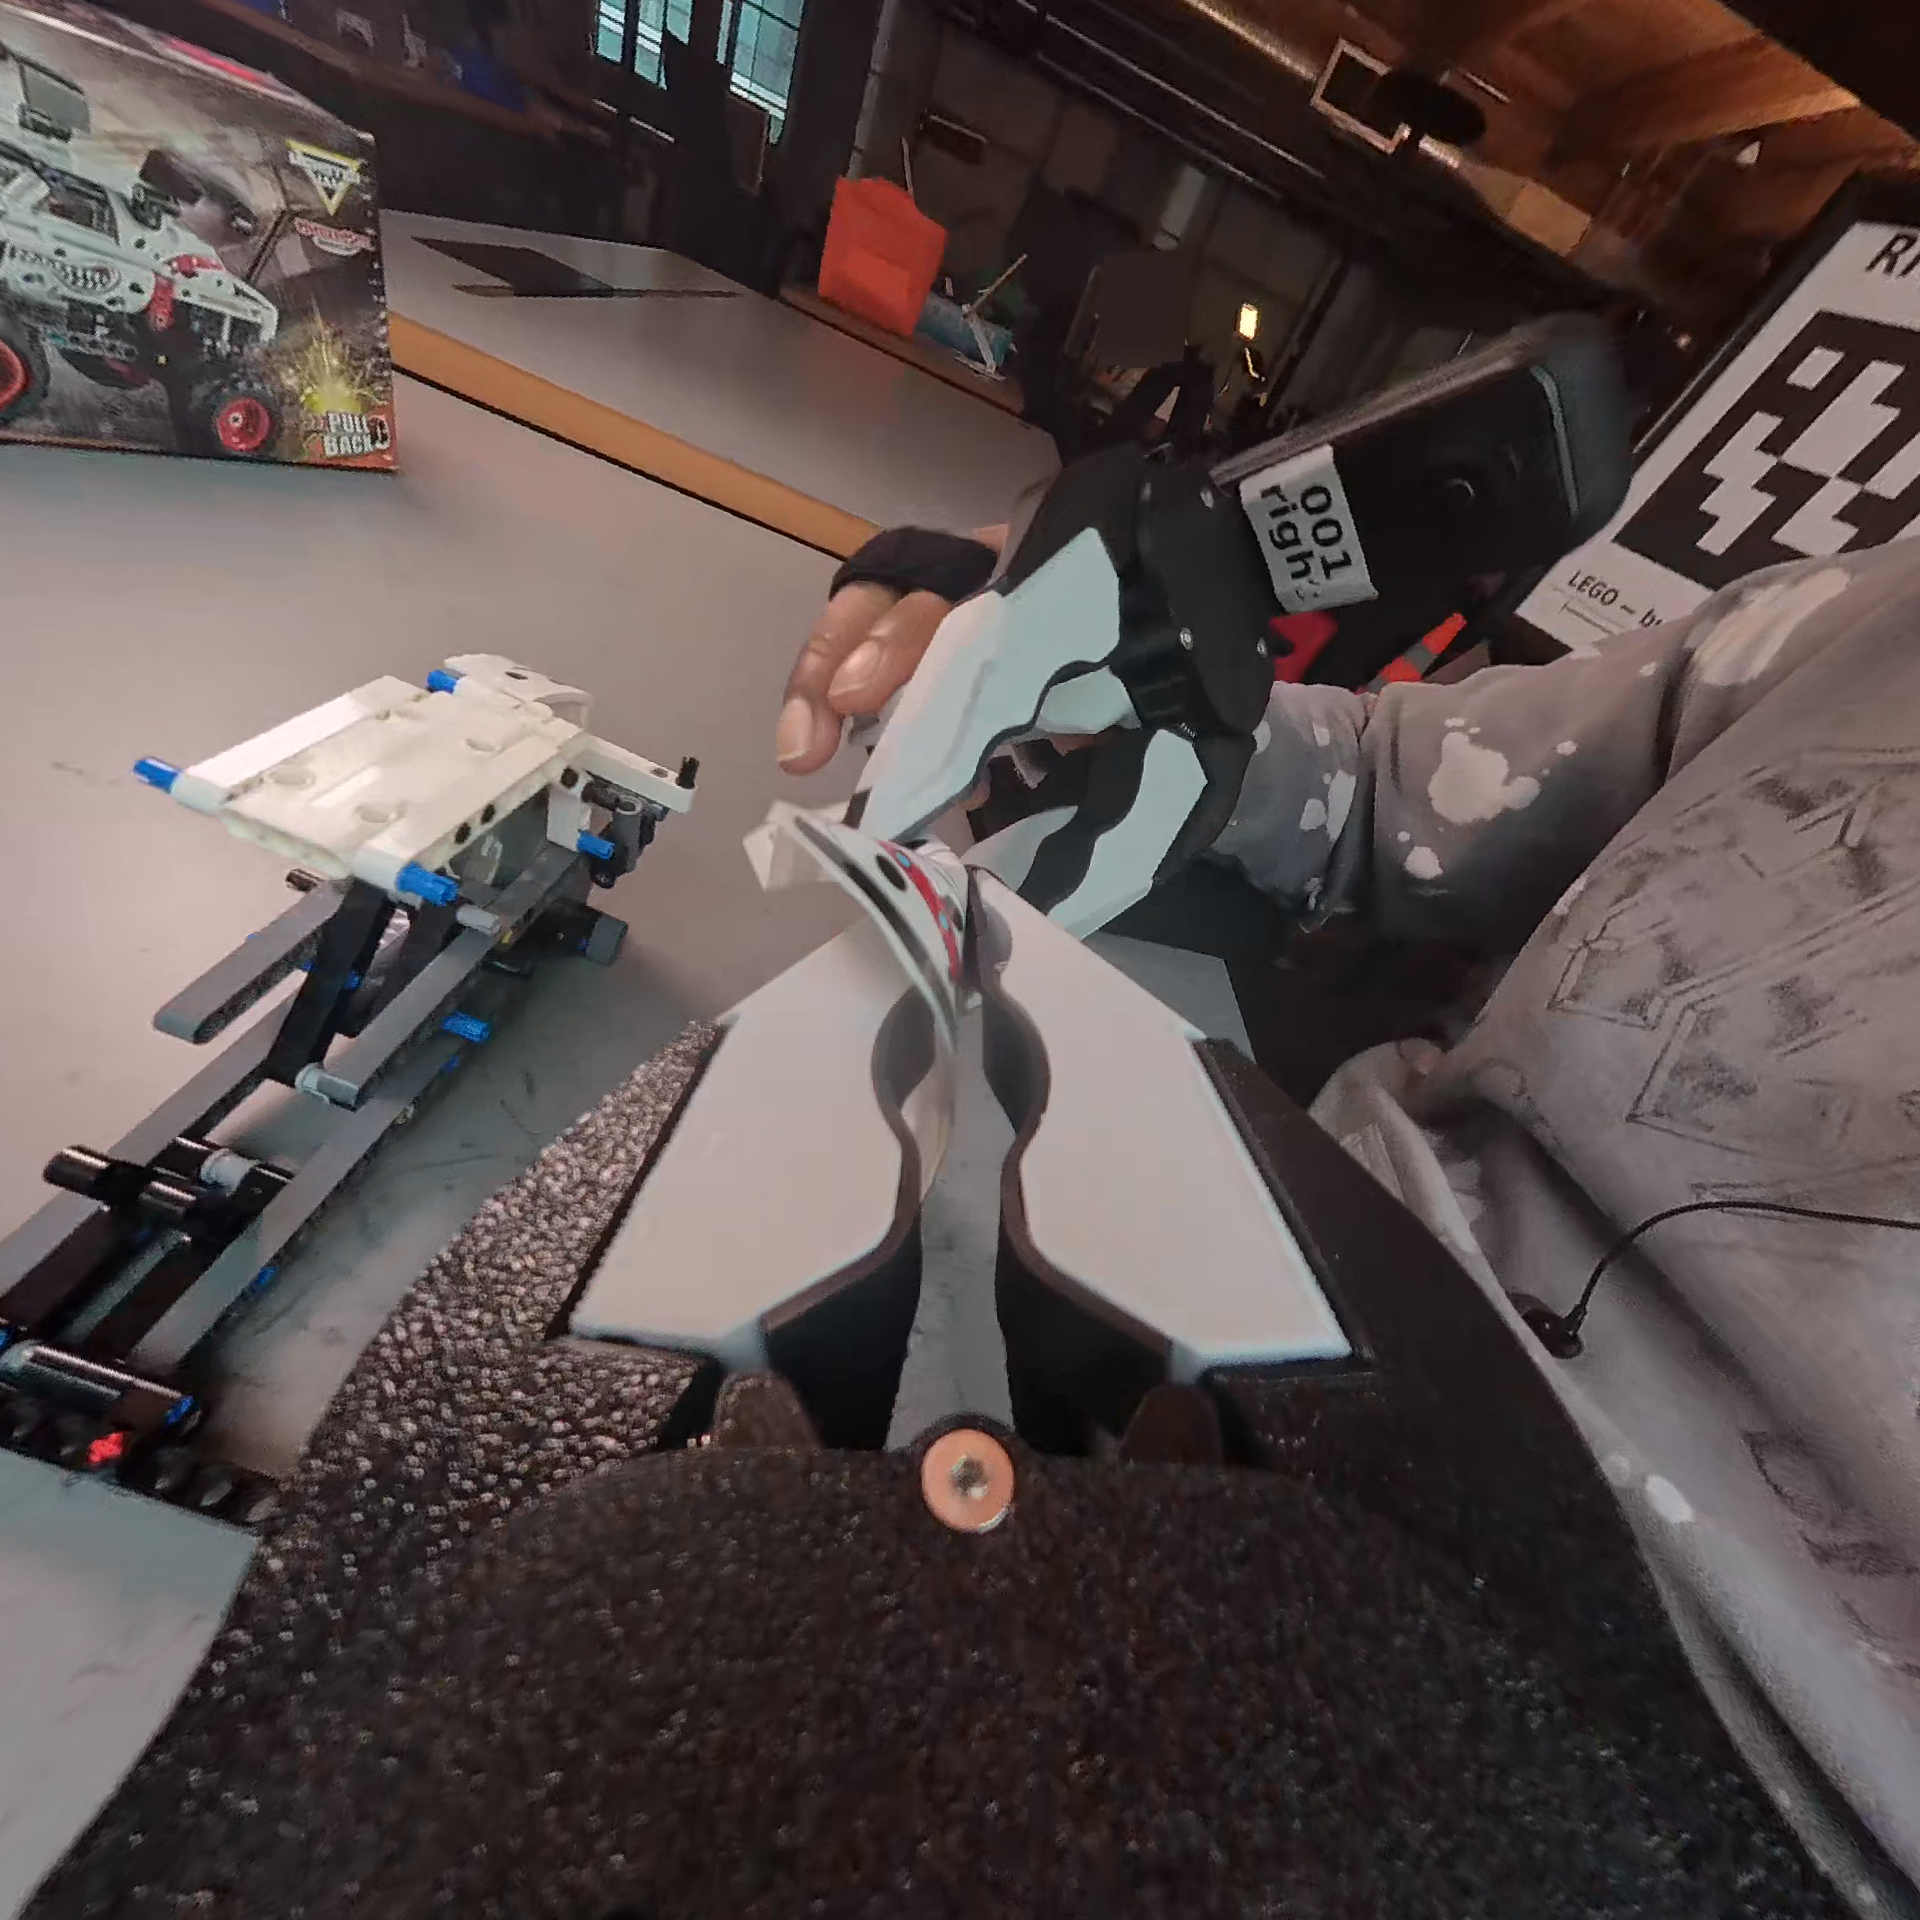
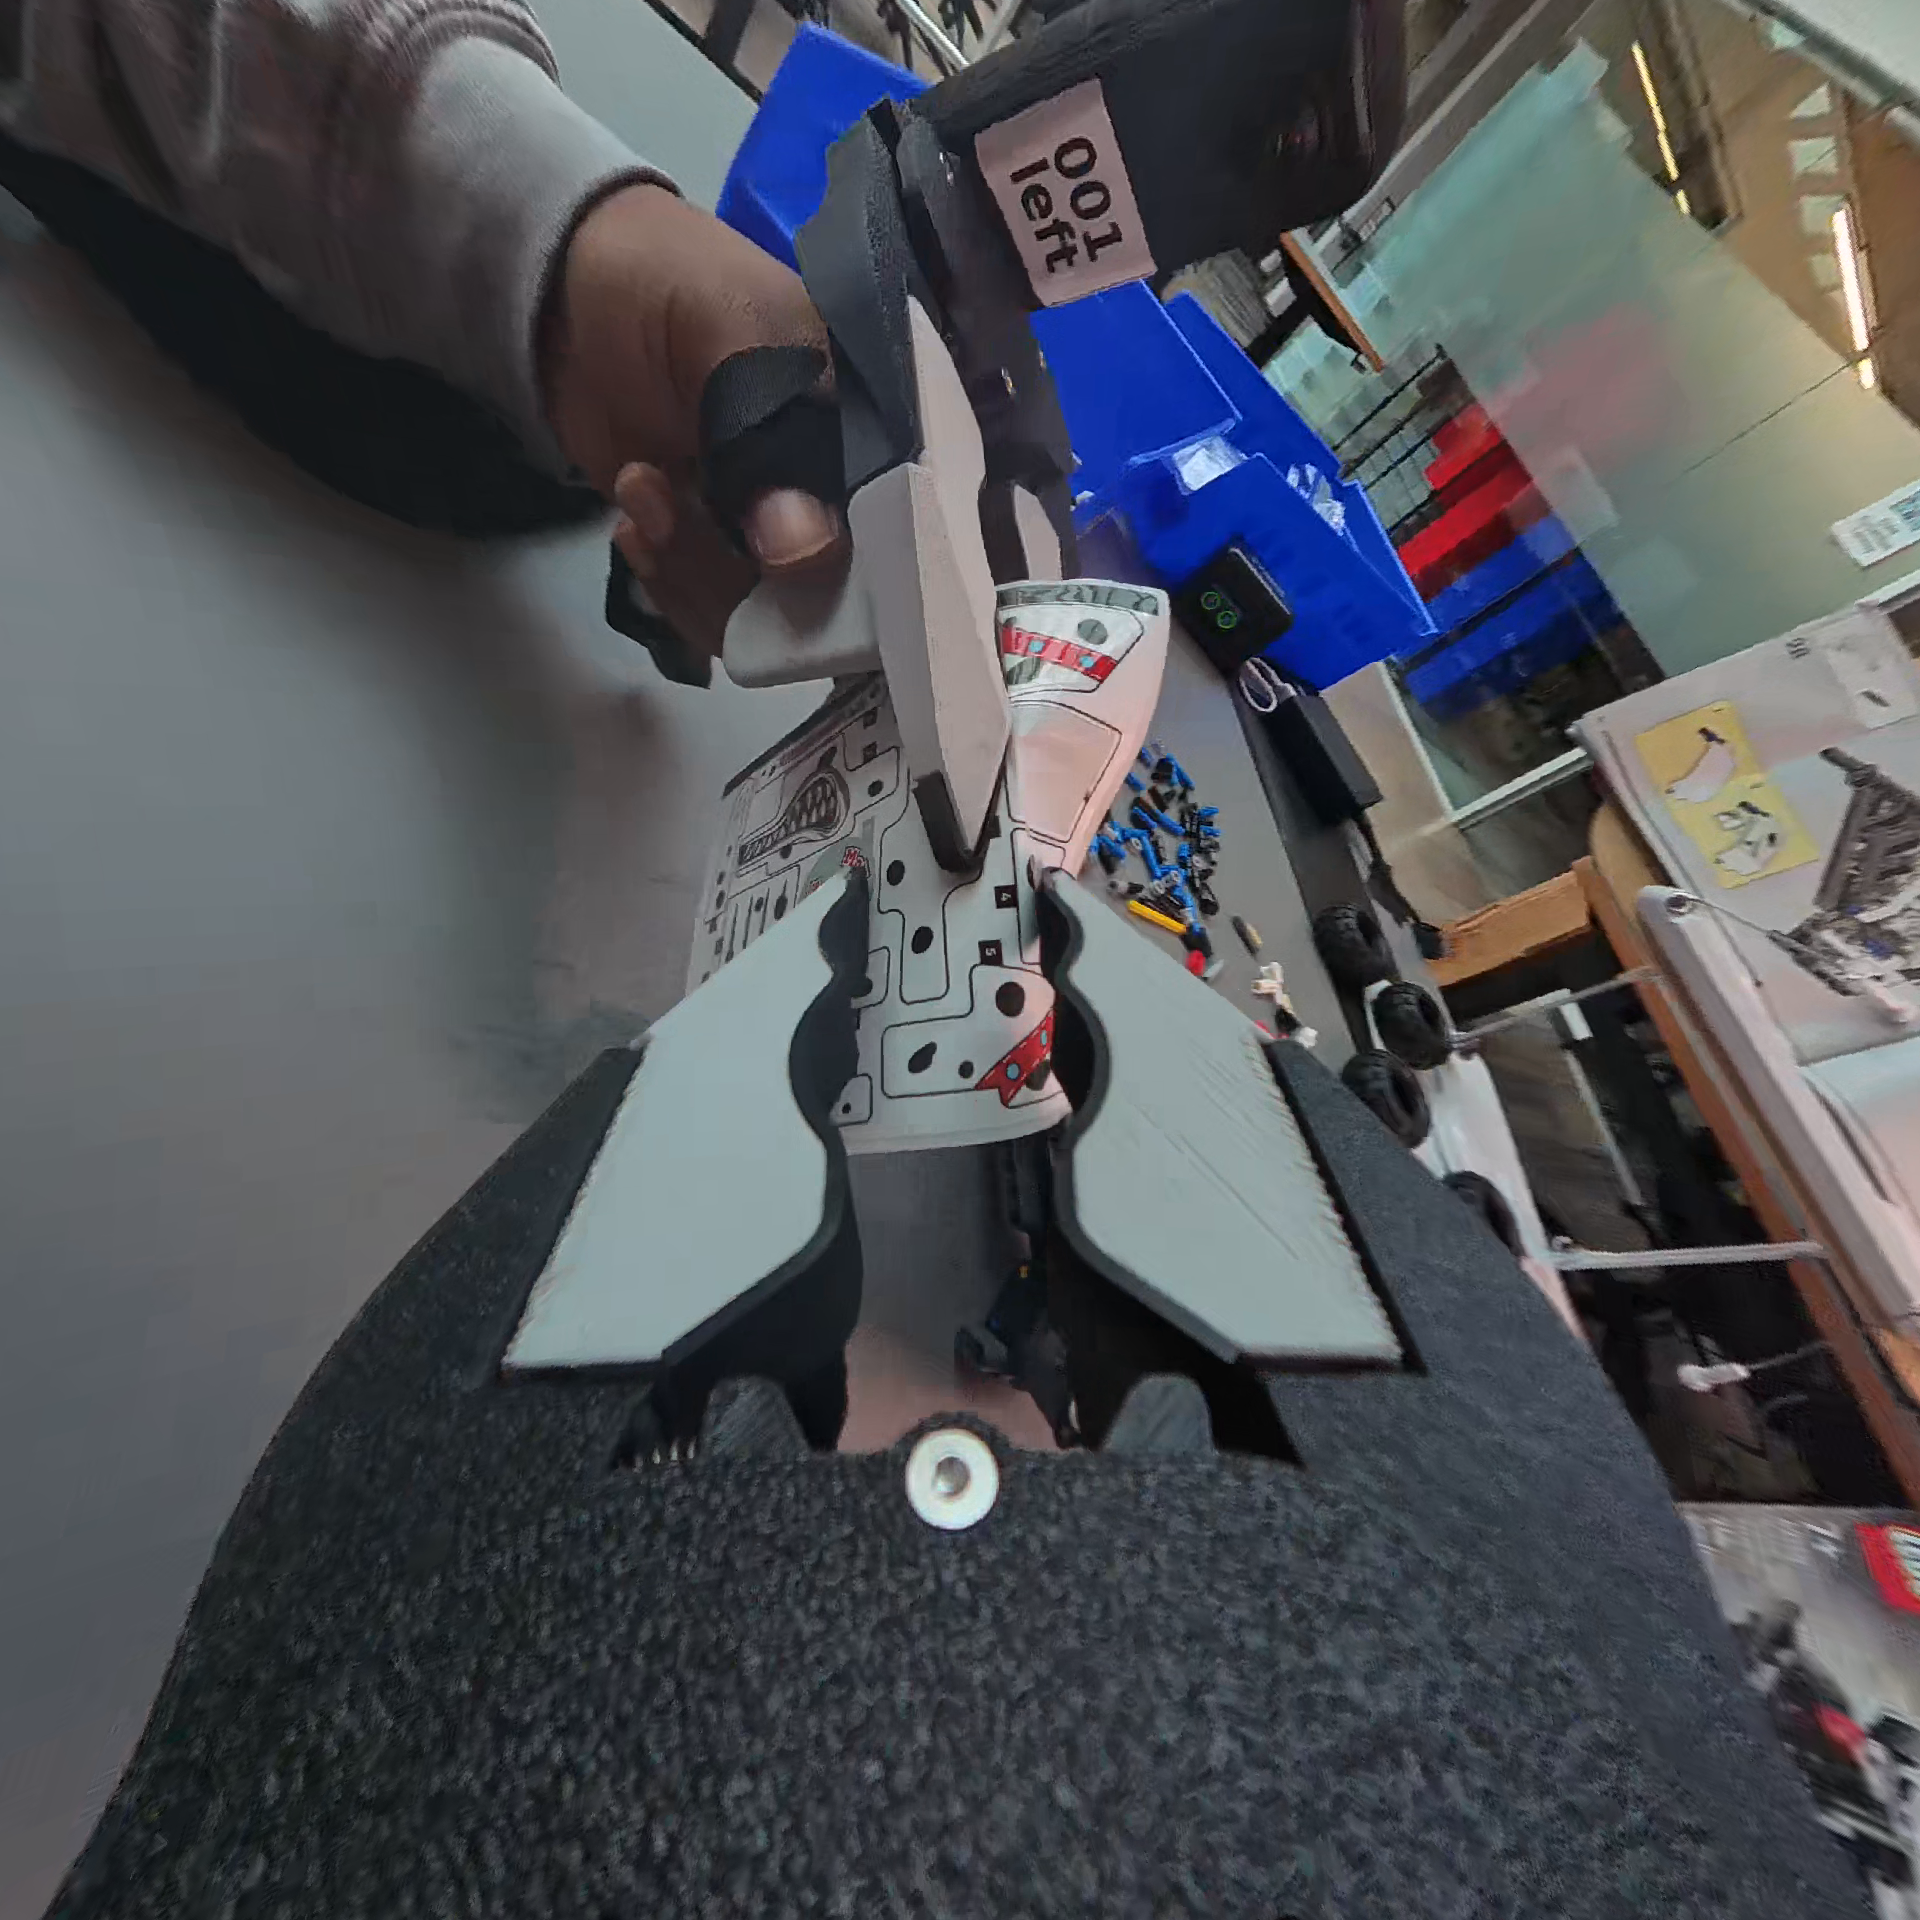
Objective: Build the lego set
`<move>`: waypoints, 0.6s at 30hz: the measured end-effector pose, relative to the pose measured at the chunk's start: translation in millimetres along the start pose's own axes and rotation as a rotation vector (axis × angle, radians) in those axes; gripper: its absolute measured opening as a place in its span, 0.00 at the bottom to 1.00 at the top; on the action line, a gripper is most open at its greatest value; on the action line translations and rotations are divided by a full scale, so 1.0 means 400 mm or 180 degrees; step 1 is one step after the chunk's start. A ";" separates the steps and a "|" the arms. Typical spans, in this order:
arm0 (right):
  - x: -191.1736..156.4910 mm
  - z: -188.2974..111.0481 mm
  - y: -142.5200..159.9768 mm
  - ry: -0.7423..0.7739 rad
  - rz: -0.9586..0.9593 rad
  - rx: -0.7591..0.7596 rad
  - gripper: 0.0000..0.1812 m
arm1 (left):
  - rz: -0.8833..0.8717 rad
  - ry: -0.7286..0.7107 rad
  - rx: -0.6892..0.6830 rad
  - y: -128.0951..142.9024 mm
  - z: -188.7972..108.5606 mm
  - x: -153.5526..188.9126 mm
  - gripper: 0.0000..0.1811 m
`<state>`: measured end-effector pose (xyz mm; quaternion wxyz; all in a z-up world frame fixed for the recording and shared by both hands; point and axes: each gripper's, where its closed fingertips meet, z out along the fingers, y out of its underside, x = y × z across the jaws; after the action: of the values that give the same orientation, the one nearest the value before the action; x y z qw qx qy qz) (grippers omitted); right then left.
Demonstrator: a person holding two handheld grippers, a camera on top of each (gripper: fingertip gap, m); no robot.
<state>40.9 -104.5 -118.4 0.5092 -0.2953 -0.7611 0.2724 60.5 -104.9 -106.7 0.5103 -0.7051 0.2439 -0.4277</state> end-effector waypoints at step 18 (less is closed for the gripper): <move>-0.054 -0.033 -0.015 -0.1001 0.1370 0.0516 0.03 | 0.0923 -0.0197 -0.0544 0.043 0.010 0.032 0.00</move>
<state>59.0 -122.7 -122.7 0.3371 -0.3626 -0.7263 0.4768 72.0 -119.1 -118.6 0.5121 -0.7162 0.3627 -0.3055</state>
